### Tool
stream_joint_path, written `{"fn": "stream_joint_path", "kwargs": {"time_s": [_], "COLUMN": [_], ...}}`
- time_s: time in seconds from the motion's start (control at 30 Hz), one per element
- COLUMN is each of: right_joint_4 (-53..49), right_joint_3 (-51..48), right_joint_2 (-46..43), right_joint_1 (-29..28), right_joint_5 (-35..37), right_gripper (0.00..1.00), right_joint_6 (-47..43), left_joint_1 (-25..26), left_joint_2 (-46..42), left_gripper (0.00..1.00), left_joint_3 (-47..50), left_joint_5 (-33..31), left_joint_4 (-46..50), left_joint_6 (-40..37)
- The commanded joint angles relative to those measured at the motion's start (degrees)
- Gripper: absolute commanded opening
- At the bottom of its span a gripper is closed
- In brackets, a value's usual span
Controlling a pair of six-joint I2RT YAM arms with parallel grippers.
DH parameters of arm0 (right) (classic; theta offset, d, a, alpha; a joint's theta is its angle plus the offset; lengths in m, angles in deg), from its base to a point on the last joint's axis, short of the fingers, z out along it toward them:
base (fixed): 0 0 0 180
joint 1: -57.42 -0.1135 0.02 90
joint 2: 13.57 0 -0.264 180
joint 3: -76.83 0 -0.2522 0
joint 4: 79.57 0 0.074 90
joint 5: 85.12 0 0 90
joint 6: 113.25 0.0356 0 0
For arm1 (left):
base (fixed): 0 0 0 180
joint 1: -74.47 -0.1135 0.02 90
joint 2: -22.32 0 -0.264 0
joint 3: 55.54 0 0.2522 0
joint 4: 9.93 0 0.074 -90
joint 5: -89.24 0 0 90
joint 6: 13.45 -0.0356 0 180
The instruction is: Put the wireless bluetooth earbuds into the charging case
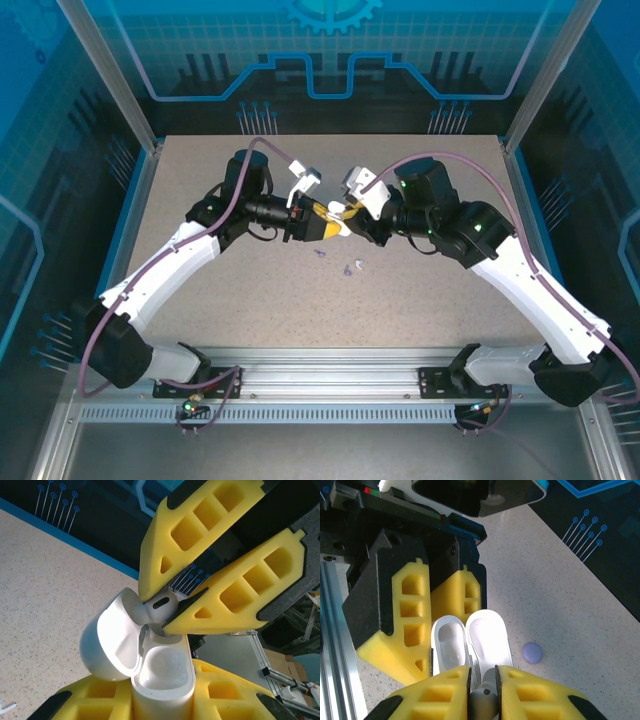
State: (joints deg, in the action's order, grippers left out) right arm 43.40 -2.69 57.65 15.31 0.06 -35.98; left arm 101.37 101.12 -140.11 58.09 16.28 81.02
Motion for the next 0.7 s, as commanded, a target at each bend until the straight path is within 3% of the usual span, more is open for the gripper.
{"fn": "stream_joint_path", "kwargs": {"time_s": [0.0, 0.1, 0.23, 0.4, 0.67], "right_joint_4": [-0.49, -0.51, -0.09, 0.44, 1.86], "right_joint_3": [2.13, 2.79, 3.82, 4.51, 4.38], "right_joint_2": [1.02, 1.67, 2.07, 1.87, -0.03], "right_joint_1": [-1.43, -1.56, -1.52, -1.23, 0.32], "right_joint_5": [-4.74, -5.61, -6.74, -5.02, 0.24], "right_gripper": [0.22, 0.24, 0.35, 0.47, 0.58], "right_joint_6": [1.89, 2.59, 3.91, 5.19, 8.9], "left_joint_1": [0.09, 0.1, 0.02, 0.07, 0.13], "left_joint_2": [0.23, -0.22, -0.97, -1.89, -2.52], "left_gripper": [0.05, 0.05, 0.06, 0.06, 0.06], "left_joint_3": [-1.91, -0.96, 0.36, 2.07, 3.54], "left_joint_5": [0.28, 0.18, -0.17, -0.56, -0.77], "left_joint_4": [-3.49, -5.34, -8.2, -11.55, -12.68], "left_joint_6": [0.4, 0.81, 1.68, 2.35, 1.55]}}
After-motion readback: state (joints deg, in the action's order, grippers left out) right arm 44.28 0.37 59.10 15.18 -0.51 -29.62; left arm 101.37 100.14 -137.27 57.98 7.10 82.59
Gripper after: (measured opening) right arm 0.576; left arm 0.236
